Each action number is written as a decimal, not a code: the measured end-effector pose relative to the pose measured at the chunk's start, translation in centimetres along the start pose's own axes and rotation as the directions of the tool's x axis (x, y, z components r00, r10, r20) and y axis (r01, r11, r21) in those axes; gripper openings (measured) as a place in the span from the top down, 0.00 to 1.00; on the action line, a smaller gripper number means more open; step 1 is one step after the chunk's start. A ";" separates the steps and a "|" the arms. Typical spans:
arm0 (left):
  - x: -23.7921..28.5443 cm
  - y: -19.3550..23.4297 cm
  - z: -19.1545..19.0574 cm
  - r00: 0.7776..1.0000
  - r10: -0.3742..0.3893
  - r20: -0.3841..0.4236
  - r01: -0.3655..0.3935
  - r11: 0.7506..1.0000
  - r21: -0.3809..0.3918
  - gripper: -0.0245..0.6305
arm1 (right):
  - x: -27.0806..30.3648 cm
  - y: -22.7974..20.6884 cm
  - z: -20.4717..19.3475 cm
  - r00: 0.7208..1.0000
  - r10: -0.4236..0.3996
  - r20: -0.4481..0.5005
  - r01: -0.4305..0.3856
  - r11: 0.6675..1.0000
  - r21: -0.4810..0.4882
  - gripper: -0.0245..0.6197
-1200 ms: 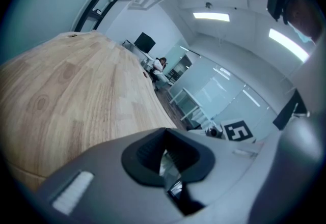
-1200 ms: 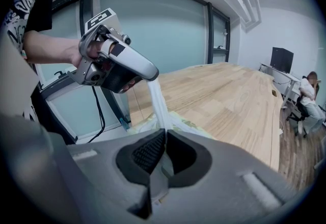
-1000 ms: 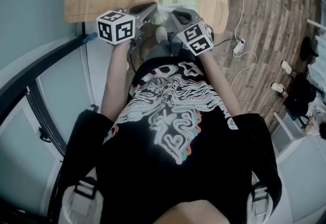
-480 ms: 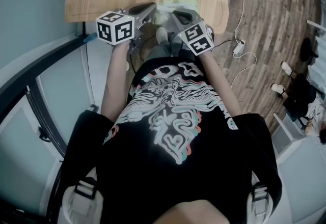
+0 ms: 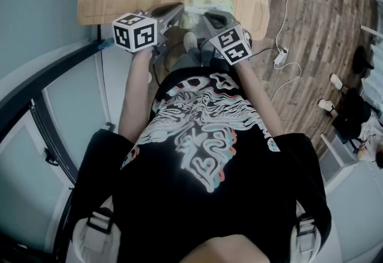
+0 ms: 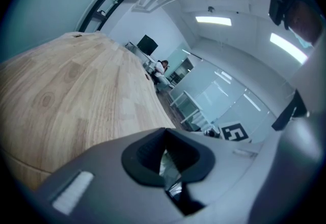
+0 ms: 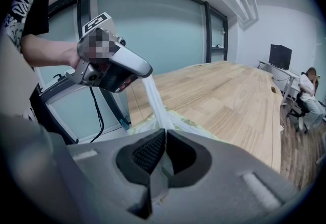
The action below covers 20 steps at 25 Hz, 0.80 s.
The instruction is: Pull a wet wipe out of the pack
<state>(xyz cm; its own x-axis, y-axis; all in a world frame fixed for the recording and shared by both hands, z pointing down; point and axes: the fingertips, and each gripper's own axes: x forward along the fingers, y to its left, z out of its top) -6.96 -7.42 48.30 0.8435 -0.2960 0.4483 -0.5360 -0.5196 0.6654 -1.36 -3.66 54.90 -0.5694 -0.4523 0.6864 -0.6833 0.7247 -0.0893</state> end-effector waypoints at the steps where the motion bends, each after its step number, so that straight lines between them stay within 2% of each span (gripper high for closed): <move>1: 0.0 0.0 0.0 1.000 0.000 0.001 0.000 1.000 -0.001 0.97 | 0.0 0.0 0.0 1.000 0.000 0.000 0.000 1.000 0.002 0.94; 20: -0.5 0.8 -0.1 1.000 0.018 0.004 -0.018 1.000 -0.013 0.97 | 0.1 0.0 -0.2 1.000 0.010 -0.001 -0.010 1.000 0.014 0.94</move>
<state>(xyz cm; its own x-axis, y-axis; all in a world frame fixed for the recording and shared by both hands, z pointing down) -7.79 -7.62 48.68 0.8340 -0.3081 0.4577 -0.5512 -0.5039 0.6651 -1.35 -3.60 55.11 -0.5755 -0.4445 0.6864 -0.6838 0.7219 -0.1058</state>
